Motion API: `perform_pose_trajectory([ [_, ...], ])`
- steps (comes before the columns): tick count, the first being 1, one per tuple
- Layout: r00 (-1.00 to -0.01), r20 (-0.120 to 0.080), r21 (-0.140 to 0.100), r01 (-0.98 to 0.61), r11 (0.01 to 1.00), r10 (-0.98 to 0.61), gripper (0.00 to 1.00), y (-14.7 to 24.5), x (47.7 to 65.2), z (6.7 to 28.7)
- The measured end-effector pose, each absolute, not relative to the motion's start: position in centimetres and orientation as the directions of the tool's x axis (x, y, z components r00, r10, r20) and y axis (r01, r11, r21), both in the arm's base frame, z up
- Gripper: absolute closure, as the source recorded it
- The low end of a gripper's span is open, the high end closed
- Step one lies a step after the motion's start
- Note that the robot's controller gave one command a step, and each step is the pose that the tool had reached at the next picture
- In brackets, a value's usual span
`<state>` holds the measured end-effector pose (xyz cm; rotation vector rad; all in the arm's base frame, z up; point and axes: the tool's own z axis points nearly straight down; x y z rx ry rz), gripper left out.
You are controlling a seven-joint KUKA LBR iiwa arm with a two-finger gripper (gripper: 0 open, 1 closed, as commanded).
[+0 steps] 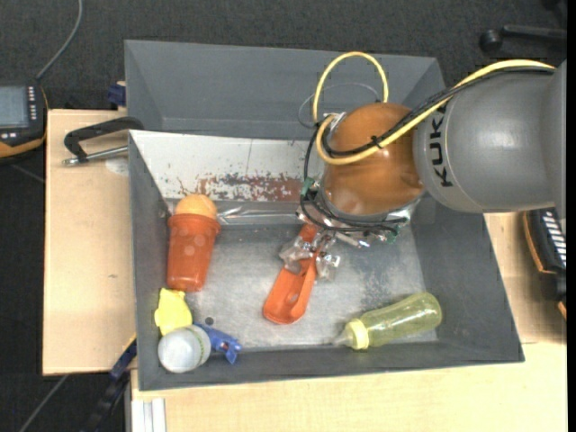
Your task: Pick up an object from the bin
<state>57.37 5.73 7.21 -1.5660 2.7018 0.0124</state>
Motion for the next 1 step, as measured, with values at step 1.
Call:
perform_pose_trajectory([
  [1, -0.497, -0.018, -0.003, -0.868, 0.497, -0.868, 1.00, 5.78, 57.20, 7.22],
])
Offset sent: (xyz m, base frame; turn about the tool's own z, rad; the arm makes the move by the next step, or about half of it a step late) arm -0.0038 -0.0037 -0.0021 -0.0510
